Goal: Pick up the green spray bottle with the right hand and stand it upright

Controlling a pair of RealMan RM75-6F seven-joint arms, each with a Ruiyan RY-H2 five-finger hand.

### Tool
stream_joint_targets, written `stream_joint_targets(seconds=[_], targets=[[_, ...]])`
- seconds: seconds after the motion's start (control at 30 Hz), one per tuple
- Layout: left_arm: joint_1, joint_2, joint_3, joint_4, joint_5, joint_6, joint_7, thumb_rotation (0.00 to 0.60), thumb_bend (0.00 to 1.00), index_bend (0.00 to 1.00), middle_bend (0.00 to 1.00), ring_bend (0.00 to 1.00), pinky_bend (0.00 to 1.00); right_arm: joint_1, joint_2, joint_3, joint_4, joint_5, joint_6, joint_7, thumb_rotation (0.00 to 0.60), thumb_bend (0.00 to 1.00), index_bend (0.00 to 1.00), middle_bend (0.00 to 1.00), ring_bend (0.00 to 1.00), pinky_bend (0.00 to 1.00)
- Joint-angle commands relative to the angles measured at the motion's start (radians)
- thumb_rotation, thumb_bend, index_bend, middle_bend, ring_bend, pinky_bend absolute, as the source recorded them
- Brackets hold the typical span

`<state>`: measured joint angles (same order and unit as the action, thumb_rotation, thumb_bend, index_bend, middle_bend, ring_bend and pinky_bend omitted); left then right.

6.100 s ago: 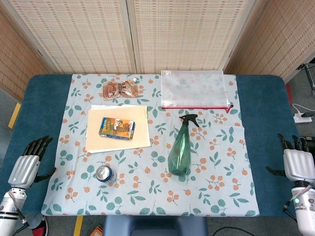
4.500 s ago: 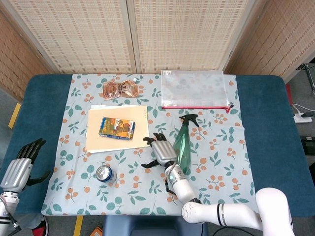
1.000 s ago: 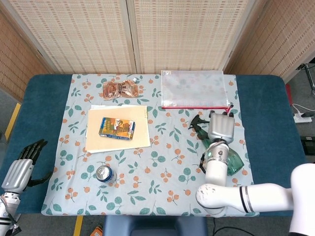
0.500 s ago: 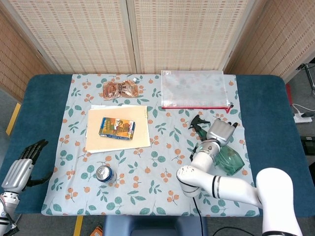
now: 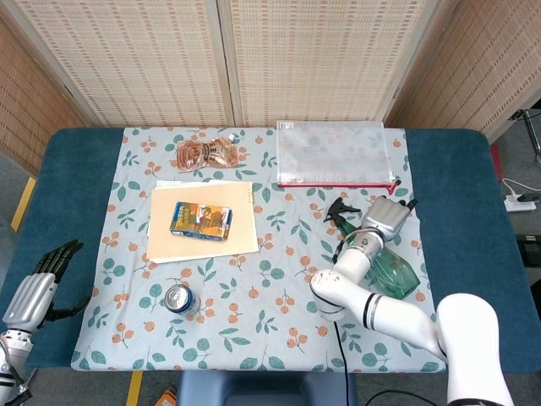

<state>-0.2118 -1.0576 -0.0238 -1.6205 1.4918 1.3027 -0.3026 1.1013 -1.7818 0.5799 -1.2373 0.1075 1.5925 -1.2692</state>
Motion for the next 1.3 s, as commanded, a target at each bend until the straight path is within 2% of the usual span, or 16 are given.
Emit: stream_joint_targets(seconds=[0.03,0.13,0.33,0.53,0.8,1.0,1.3], targets=[[0.000,0.000,0.000,0.000,0.000,0.000,0.002,0.600,0.25,0.00,0.00,0.00,0.00,-0.013,-0.010,-0.019,0.033,-0.018,-0.041,-0.039,0.600,0.00,0.26,0.41,0.13,0.01],[-0.002,-0.001,0.000,-0.002,-0.002,-0.002,0.005,0.600,0.25,0.00,0.00,0.00,0.00,-0.022,-0.031,-0.043,0.076,-0.041,-0.090,-0.067,0.600,0.00,0.24,0.38,0.10,0.00],[-0.001,0.000,0.000,-0.002,-0.006,-0.003,0.007,0.600,0.25,0.00,0.00,0.00,0.00,-0.032,-0.079,-0.056,0.143,-0.080,-0.158,-0.072,0.600,0.00,0.21,0.37,0.09,0.00],[-0.004,-0.001,0.000,0.002,-0.004,-0.007,0.006,0.600,0.25,0.00,0.00,0.00,0.00,-0.020,-0.116,-0.023,0.166,-0.119,-0.174,-0.051,0.600,0.00,0.21,0.37,0.08,0.00],[-0.005,0.000,0.000,0.003,-0.004,-0.006,0.001,0.600,0.25,0.00,0.00,0.00,0.00,0.011,-0.119,0.037,0.128,-0.150,-0.132,-0.062,0.600,0.00,0.23,0.37,0.08,0.00],[-0.003,0.000,0.002,0.004,0.001,-0.001,0.000,0.600,0.25,0.00,0.00,0.00,0.00,-0.011,-0.145,0.036,0.152,-0.128,-0.132,-0.085,0.600,0.00,0.23,0.37,0.08,0.00],[-0.005,0.000,0.002,0.005,0.000,-0.004,-0.005,0.600,0.25,0.00,0.00,0.00,0.00,-0.022,-0.194,0.035,0.224,-0.151,-0.165,-0.081,0.600,0.00,0.23,0.37,0.08,0.00]])
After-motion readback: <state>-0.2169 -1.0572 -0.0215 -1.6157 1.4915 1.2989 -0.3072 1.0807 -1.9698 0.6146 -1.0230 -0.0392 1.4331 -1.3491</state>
